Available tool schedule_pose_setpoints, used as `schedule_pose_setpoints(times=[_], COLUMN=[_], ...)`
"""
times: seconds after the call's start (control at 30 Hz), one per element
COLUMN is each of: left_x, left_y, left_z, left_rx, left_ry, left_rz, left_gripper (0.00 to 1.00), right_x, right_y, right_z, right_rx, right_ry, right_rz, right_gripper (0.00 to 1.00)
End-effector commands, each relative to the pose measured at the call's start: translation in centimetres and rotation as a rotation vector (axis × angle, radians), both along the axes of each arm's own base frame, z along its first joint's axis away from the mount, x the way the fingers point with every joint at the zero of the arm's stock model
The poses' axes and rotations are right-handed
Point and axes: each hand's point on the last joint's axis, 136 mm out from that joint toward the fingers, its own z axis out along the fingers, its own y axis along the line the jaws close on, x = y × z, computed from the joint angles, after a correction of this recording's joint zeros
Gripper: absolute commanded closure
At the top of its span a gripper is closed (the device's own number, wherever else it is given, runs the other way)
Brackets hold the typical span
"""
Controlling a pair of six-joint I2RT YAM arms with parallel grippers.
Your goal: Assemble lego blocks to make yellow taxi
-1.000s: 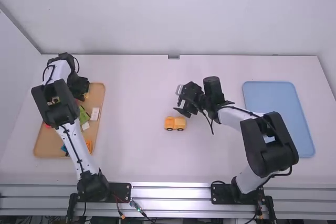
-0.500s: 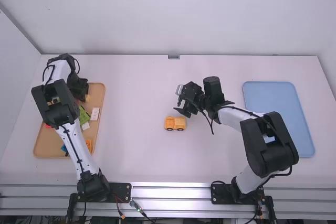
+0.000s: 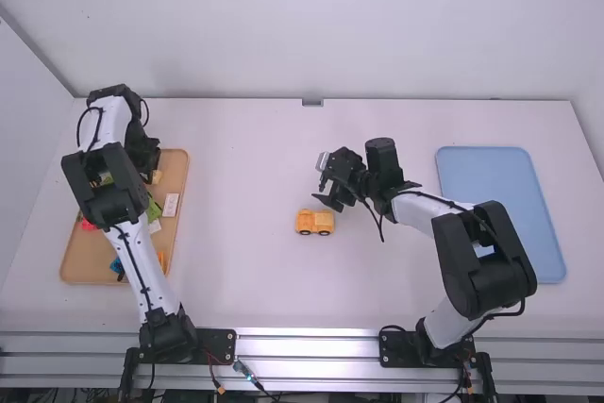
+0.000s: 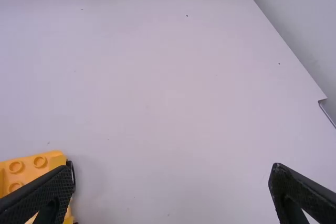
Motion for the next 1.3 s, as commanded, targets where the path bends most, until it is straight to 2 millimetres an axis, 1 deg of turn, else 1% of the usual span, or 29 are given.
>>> schedule_pose_setpoints(times=[0.0,0.03,0.13,0.17,0.27,0.37,0.4,0.43,0.47,0.53,0.6,0.67,0.7,0.77,0.8,0.83,0.9,0.93,0.97,1.07,1.13,1.2,1.27], left_x=[0.7,0.8,1.5,1.5,0.9,0.2,-0.1,-0.1,-0.4,-1.2,-2.2,-4.0,-4.4,-5.9,-6.6,-6.9,-8.2,-8.4,-9.1,-9.7,-10.2,-10.0,-9.1], left_y=[-1.2,-1.6,-4.7,-5.4,-8.5,-10.6,-12.3,-12.5,-14.1,-15.9,-17.4,-19.3,-19.7,-21.0,-21.9,-22.4,-24.1,-24.3,-24.6,-24.6,-25.5,-26.3,-27.5], left_z=[5.0,5.4,7.4,7.7,8.5,8.9,9.0,9.0,8.9,8.6,8.2,7.2,7.0,5.8,5.1,4.8,3.5,3.4,2.5,1.1,-0.1,-0.9,-1.8], left_rx=[0.146,0.151,0.177,0.181,0.244,0.277,0.278,0.277,0.27,0.246,0.215,0.158,0.146,0.104,0.061,0.036,-0.064,-0.08,-0.103,-0.093,-0.113,-0.135,-0.153], left_ry=[-0.053,-0.059,-0.081,-0.086,-0.079,-0.085,-0.109,-0.113,-0.148,-0.188,-0.21,-0.224,-0.226,-0.22,-0.213,-0.206,-0.166,-0.159,-0.139,-0.131,-0.131,-0.155,-0.218], left_rz=[0.017,0.003,-0.073,-0.082,-0.073,-0.073,-0.108,-0.112,-0.157,-0.19,-0.2,-0.178,-0.166,-0.144,-0.138,-0.132,-0.127,-0.125,-0.119,-0.05,0.044,0.039,-0.009], left_gripper=[0.98,0.98,0.98,0.98,0.98,0.98,0.98,0.98,0.98,0.98,0.98,0.98,0.98,0.98,0.98,0.98,0.98,0.98,0.98,0.98,0.98,0.98,0.98], right_x=[0.4,0.3,0.2,0.1,-0.1,0.0,0.2,0.2,0.3,0.4,0.4,0.4,0.4,0.4,0.3,0.3,0.3,0.3,0.4,0.4,0.3,0.3,0.4], right_y=[0.4,0.4,0.3,0.3,0.2,0.0,-0.3,-0.4,-0.6,-0.8,-0.9,-0.7,-0.7,-0.8,-0.7,-0.7,-0.7,-0.8,-0.8,-0.7,-0.7,-0.7,-0.8], right_z=[1.1,1.1,0.9,0.8,0.5,0.4,0.4,0.4,0.4,0.5,0.4,0.4,0.4,0.4,0.4,0.4,0.4,0.4,0.4,0.4,0.4,0.4,0.4], right_rx=[0.015,0.015,0.009,0.008,0.002,0.001,0.001,0.001,0.002,0.003,0.002,0.002,0.002,0.003,0.002,0.002,0.002,0.002,0.002,0.003,0.003,0.002,0.003], right_ry=[-0.018,-0.018,-0.003,0.0,0.017,0.021,0.021,0.021,0.021,0.022,0.024,0.024,0.025,0.023,0.024,0.025,0.026,0.026,0.025,0.024,0.024,0.025,0.025], right_rz=[0.005,0.005,0.005,0.005,0.005,-0.001,-0.01,-0.011,-0.016,-0.022,-0.022,-0.019,-0.019,-0.02,-0.018,-0.018,-0.019,-0.019,-0.02,-0.019,-0.018,-0.018,-0.019], right_gripper=[0.01,0.01,0.01,0.01,0.01,0.01,0.01,0.01,0.01,0.01,0.01,0.01,0.01,0.01,0.01,0.01,0.01,0.01,0.01,0.01,0.01,0.01,0.01])
